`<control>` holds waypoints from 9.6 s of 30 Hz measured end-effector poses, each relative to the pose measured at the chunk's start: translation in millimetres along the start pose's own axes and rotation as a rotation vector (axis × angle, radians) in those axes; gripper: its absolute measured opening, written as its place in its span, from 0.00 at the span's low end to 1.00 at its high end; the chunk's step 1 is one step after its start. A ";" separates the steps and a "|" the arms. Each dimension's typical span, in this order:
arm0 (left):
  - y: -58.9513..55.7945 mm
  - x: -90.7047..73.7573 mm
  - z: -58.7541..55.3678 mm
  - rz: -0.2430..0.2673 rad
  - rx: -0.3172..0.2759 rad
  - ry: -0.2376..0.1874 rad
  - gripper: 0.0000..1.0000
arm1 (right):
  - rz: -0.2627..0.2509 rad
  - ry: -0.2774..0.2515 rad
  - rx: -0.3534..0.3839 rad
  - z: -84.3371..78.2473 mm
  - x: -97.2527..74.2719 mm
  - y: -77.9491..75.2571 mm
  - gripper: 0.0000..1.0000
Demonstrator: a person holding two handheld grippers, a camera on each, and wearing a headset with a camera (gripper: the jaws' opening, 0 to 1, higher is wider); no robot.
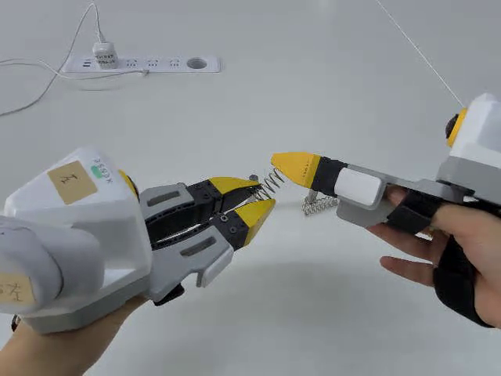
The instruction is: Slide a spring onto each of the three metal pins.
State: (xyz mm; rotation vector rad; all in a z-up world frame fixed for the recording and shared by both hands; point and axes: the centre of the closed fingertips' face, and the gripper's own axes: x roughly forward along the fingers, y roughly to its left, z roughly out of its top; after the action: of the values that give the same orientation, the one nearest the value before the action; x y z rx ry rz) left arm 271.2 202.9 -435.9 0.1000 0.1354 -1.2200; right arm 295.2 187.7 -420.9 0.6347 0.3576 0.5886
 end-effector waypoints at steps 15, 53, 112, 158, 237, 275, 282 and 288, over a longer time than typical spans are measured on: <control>5.6 -2.8 -14.5 0.031 -0.044 0.074 0.17 | -0.018 0.020 -0.157 -2.7 6.1 3.4 0.12; 51.2 -36.3 -48.9 0.279 -0.078 0.202 0.74 | -0.185 0.070 -0.539 7.3 44.4 -41.5 0.13; 51.0 -36.3 -58.0 0.287 -0.079 0.225 0.92 | -0.293 0.198 -0.904 -25.5 63.6 -65.9 0.13; 49.7 -36.1 -55.7 0.279 -0.069 0.225 0.89 | -0.291 0.252 -0.821 -49.5 64.8 -74.6 0.22; 2.2 45.0 -55.4 0.050 -0.031 0.262 0.49 | -0.321 0.255 -0.582 -29.4 -75.5 -91.7 0.53; 4.7 112.5 -93.4 0.035 0.024 0.362 0.25 | -0.326 0.244 -0.538 -32.4 -90.3 -107.5 0.53; 8.9 117.5 -99.5 0.042 -0.001 0.376 0.21 | -0.334 0.243 -0.524 -34.4 -90.8 -111.0 0.53; 11.0 119.4 -103.6 0.042 0.009 0.393 0.19 | -0.344 0.243 -0.520 -34.4 -90.5 -113.7 0.53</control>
State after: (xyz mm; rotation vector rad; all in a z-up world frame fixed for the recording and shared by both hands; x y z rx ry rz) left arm 316.7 111.3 -556.9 0.3491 0.4676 -1.1483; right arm 253.7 73.6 -507.9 -0.0034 0.5057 0.4025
